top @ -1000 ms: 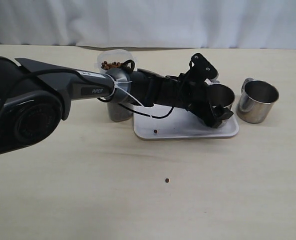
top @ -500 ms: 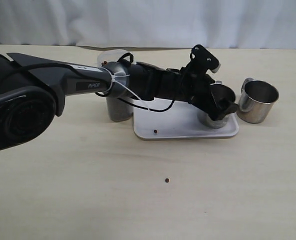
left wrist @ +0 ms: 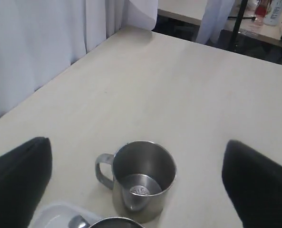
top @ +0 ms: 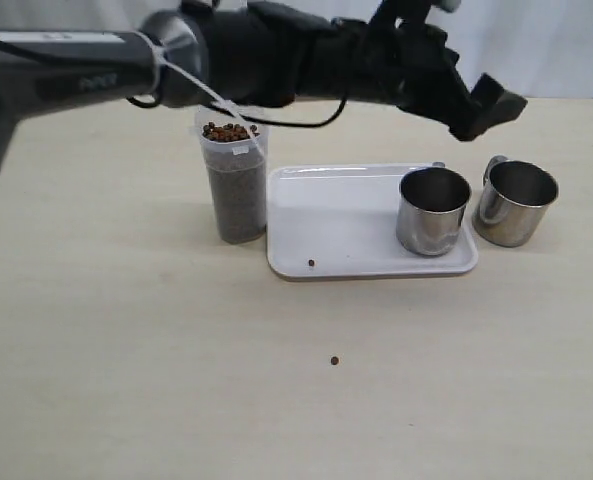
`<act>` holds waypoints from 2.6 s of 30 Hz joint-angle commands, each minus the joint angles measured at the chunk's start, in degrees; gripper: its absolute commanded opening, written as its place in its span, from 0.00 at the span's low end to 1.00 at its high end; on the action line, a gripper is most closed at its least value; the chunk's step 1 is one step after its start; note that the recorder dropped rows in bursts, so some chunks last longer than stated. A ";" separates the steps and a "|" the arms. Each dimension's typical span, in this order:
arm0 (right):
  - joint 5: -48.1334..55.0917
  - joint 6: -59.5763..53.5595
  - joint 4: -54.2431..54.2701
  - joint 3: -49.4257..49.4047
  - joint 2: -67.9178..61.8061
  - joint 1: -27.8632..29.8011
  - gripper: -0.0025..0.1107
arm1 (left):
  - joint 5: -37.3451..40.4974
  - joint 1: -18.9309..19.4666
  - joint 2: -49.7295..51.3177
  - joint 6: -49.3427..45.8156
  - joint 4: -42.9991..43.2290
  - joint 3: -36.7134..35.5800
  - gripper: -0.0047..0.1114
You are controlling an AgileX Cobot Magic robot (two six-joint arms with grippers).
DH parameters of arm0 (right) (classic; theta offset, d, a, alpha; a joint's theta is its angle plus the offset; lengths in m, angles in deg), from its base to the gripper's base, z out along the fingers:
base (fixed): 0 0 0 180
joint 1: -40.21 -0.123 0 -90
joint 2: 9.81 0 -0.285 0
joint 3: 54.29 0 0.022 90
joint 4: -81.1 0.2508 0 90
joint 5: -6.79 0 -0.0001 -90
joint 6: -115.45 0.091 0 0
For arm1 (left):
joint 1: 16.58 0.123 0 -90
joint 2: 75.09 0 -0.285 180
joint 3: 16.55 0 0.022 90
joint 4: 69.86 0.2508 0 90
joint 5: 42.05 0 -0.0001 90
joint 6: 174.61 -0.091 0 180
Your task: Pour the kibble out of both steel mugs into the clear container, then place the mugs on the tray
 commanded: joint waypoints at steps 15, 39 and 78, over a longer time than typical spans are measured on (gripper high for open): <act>-0.22 -0.58 -0.32 -0.22 0.18 -0.21 0.07 | -26.21 27.41 -75.06 35.63 26.43 -65.42 0.04; -0.22 -0.58 -0.32 -0.22 0.18 -0.21 0.07 | -28.80 27.41 -98.19 37.39 24.18 -85.37 0.04; -0.22 -0.58 -0.32 -0.22 0.18 -0.21 0.07 | -11.50 29.71 -126.31 69.17 71.58 -102.97 0.04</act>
